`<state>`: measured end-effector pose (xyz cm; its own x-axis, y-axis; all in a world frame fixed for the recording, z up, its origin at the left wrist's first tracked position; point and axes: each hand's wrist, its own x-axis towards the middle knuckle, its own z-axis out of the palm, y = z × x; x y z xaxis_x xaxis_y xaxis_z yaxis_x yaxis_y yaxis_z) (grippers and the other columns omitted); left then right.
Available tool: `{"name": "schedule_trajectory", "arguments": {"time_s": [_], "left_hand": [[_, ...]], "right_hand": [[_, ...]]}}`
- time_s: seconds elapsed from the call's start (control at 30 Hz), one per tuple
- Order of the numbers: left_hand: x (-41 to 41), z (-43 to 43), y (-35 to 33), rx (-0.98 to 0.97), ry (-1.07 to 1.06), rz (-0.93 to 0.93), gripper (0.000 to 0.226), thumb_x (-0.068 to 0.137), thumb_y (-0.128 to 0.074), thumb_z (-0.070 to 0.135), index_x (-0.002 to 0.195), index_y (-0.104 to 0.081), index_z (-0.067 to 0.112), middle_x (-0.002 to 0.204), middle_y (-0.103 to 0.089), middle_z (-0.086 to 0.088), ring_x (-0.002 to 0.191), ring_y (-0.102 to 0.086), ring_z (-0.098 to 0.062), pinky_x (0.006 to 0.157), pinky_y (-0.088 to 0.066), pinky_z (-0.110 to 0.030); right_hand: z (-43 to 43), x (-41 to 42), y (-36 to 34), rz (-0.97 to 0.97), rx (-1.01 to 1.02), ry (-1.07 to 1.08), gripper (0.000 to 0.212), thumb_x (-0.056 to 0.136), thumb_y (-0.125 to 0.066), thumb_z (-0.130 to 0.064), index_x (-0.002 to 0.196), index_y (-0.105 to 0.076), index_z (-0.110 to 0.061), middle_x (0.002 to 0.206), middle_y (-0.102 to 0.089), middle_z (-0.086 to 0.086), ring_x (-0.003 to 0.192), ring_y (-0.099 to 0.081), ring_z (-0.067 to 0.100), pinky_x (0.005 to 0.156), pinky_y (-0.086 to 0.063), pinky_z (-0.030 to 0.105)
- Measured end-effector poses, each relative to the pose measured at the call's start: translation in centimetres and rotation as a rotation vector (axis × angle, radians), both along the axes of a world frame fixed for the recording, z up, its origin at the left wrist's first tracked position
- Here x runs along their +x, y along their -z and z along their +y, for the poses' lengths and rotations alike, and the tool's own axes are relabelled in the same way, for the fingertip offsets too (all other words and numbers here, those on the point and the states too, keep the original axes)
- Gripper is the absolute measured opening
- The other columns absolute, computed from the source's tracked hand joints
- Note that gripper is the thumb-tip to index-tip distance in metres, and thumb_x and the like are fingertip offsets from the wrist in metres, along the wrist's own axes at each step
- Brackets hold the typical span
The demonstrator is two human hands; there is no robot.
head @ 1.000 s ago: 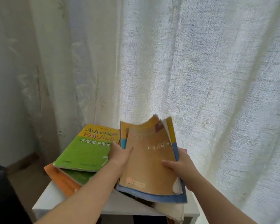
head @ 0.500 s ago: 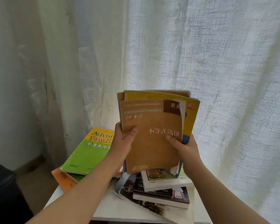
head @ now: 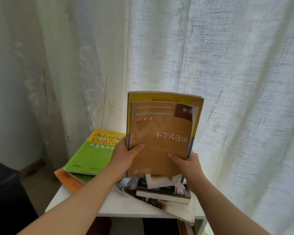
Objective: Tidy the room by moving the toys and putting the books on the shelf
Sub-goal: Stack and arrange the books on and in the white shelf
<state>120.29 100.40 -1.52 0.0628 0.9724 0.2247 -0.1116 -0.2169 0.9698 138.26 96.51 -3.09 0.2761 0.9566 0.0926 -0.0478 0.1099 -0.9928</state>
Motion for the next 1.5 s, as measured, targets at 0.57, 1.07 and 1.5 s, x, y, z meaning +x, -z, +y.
{"name": "schedule_trajectory", "arguments": {"time_s": [0.57, 1.07, 1.5], "left_hand": [[-8.9, -15.4, 7.0, -0.085, 0.164, 0.488, 0.032, 0.079, -0.071, 0.009, 0.09, -0.059, 0.037, 0.077, -0.067, 0.032, 0.082, -0.062, 0.01, 0.076, -0.05, -0.01], [-9.1, -14.8, 18.7, -0.485, 0.057, 0.967, 0.025, 0.085, -0.065, 0.028, 0.11, -0.065, 0.024, 0.096, -0.065, 0.005, 0.082, -0.059, -0.009, 0.07, -0.047, -0.019], [-4.3, -11.5, 21.7, -0.624, -0.27, 0.89, 0.021, 0.086, -0.06, 0.024, 0.103, -0.065, 0.012, 0.09, -0.065, -0.007, 0.082, -0.062, -0.027, 0.065, -0.049, -0.027]], "right_hand": [[-15.1, -5.6, 8.5, 0.039, -0.225, -0.132, 0.027, 0.079, -0.069, -0.001, 0.094, -0.063, -0.023, 0.092, -0.069, -0.006, 0.086, -0.063, 0.011, 0.063, -0.05, 0.02], [-11.0, -6.5, 19.2, -0.46, -0.768, -0.144, 0.012, 0.088, -0.048, -0.009, 0.095, -0.055, -0.016, 0.073, -0.053, -0.001, 0.072, -0.051, 0.02, 0.07, -0.045, 0.031], [-9.3, -3.0, 19.3, -0.375, -0.983, -0.217, 0.009, 0.09, -0.048, -0.004, 0.095, -0.053, -0.009, 0.081, -0.054, 0.006, 0.069, -0.056, 0.019, 0.054, -0.04, 0.022]]}}
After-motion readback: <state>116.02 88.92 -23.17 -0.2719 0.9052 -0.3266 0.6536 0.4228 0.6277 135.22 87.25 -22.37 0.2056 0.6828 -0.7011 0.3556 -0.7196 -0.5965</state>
